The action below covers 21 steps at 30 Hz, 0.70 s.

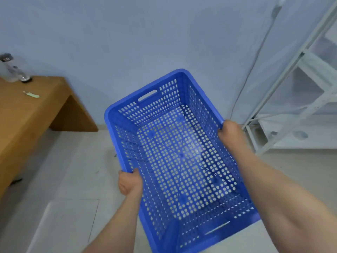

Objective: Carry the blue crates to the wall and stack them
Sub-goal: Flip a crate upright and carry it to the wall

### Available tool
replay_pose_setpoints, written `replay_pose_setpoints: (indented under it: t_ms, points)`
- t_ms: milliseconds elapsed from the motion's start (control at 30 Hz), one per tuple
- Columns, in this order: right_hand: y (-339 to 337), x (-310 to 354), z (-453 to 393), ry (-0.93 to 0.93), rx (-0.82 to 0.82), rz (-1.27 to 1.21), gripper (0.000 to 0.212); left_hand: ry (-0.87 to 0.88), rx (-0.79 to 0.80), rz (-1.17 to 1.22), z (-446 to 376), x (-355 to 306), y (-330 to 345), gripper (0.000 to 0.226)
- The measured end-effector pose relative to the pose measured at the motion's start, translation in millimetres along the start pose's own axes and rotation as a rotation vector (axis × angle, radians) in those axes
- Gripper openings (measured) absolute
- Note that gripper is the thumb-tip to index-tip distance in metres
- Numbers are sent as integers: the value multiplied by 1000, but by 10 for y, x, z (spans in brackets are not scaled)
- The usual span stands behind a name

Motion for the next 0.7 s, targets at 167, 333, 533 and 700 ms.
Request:
replay_pose_setpoints:
  t_ms: [167,333,533,700]
  points:
    - [782,478,-1263,-145,43,53,17,-231,44,69,-571,437,1004,42]
    - [1649,913,-2202,-317,96,106,15,-528,93,312,-865,948,2004,27]
    - [2677,1433,-3141,-526,113,144,20,-866,205,425,-1300,1732,3317,49]
    - [3450,1809,-3733,-606,145,216,22,-930,205,371,-1318,1441,4003,13]
Point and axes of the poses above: each hand's wrist, its own z-axis away from the middle knuckle, its own y-axis out of the palm, x = y × z, the point moved 9 cm from there along -z, towards the middle knuckle, and after that the axes turned 11 degrees about z, right-handed, at the moved point
